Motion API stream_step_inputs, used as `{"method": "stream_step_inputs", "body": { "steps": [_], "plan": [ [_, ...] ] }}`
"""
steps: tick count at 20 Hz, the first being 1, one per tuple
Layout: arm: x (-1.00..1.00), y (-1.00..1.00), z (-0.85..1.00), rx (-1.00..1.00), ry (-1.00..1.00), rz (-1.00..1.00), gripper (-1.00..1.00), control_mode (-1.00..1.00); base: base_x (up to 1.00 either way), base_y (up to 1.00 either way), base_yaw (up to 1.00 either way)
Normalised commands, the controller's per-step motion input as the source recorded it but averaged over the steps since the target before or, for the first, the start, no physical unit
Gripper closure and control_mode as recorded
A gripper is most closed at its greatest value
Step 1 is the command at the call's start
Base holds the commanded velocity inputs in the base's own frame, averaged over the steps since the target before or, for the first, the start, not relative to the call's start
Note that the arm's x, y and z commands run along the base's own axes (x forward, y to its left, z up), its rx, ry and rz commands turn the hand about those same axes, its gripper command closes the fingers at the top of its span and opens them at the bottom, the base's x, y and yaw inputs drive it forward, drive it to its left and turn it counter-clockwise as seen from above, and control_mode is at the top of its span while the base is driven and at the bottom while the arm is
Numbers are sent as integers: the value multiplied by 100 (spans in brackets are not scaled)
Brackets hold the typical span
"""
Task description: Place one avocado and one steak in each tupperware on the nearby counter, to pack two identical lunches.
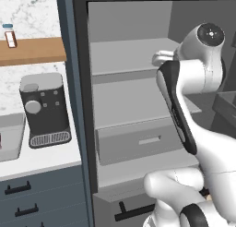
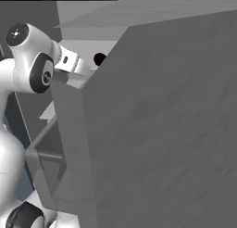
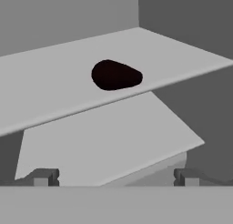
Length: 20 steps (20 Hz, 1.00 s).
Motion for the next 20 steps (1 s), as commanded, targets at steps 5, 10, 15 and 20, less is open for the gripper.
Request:
{"method": "stream_step_inputs", "body": {
  "steps": [5,10,15,20],
  "plan": [
    [64,-15,0,1,2,0,-100,-100,0,0,0],
    [60,-8,0,0,1,0,-100,-100,0,0,0],
    [48,0,-7,0,1,0,-100,-100,0,0,0],
    [49,-5,-14,0,0,0,-100,-100,0,0,0]
  ]
}}
